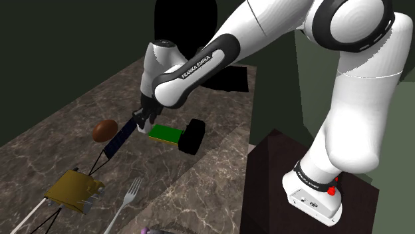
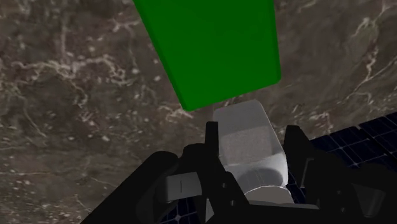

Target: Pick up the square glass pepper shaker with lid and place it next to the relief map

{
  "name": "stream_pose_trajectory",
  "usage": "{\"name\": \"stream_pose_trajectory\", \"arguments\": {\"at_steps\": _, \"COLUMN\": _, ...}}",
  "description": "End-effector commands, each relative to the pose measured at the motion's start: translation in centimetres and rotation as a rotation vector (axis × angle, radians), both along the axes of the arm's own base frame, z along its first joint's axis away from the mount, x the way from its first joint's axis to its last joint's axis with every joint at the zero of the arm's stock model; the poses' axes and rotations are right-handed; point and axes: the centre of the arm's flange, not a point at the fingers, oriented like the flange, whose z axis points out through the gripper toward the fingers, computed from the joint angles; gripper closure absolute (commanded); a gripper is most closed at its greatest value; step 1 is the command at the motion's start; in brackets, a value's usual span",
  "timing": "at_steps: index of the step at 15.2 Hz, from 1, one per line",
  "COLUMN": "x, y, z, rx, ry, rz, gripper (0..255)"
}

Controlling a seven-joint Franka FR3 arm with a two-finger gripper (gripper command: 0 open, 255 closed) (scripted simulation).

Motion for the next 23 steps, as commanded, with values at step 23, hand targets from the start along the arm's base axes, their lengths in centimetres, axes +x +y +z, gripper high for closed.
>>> {"name": "stream_pose_trajectory", "arguments": {"at_steps": 23, "x": 0.0, "y": 0.0, "z": 12.6, "rx": 0.0, "ry": 0.0, "rz": 0.0, "gripper": 255}}
